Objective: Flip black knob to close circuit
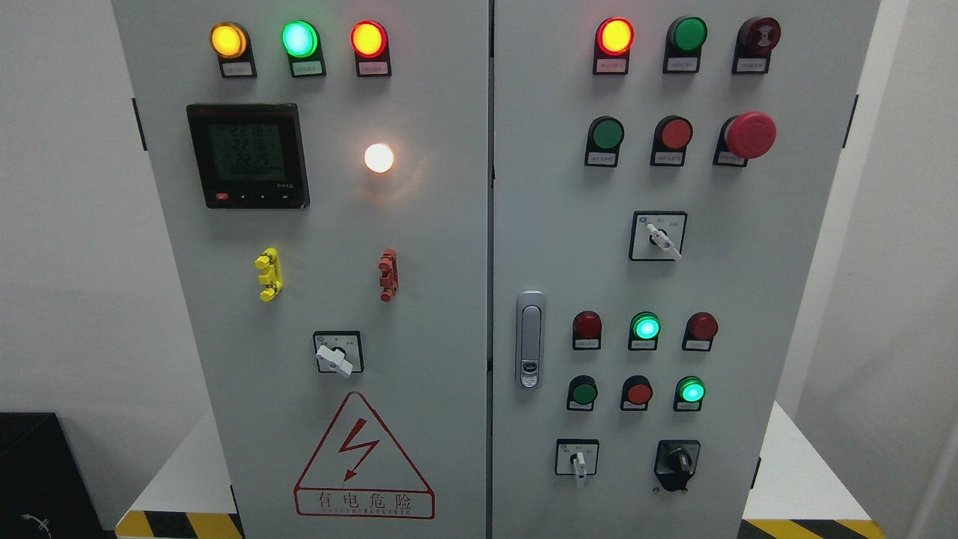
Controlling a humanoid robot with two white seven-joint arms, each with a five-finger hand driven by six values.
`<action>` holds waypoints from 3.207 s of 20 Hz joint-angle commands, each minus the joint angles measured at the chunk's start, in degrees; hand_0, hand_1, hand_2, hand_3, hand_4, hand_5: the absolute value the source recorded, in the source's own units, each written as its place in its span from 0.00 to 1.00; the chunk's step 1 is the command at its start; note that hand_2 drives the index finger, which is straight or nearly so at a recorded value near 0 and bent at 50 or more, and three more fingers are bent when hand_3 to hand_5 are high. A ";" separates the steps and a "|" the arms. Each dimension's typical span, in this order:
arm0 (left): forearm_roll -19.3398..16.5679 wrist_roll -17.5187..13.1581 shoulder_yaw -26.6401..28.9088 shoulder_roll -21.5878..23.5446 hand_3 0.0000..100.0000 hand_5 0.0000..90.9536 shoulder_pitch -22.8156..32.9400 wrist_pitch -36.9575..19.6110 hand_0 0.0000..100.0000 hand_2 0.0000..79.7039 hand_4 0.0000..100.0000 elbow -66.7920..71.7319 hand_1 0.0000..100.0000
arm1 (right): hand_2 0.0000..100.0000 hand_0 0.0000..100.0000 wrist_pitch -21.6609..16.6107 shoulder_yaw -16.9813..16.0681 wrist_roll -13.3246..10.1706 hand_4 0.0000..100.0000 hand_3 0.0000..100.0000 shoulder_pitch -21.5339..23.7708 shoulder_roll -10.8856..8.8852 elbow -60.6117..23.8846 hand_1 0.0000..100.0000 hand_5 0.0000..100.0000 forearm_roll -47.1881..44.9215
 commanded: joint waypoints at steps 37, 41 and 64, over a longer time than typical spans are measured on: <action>-1.23 0.03 -1.14 0.00 0.00 0.00 0.00 0.05 0.00 0.00 0.00 1.23 0.00 | 0.00 0.00 -1.70 2.02 1.40 0.00 0.00 -0.62 0.07 -20.61 0.29 0.00 2.72; -1.23 0.03 -1.14 0.00 0.00 0.00 0.00 0.05 0.00 0.00 0.00 1.23 0.00 | 0.00 0.00 -2.05 1.67 1.14 0.00 0.00 -0.62 0.25 -22.81 0.29 0.00 4.04; -1.23 0.03 -1.14 0.00 0.00 0.00 0.00 -0.04 0.00 0.00 0.00 1.23 0.00 | 0.17 0.00 -10.22 -0.53 -6.77 0.18 0.27 3.42 -0.10 -45.76 0.30 0.00 22.58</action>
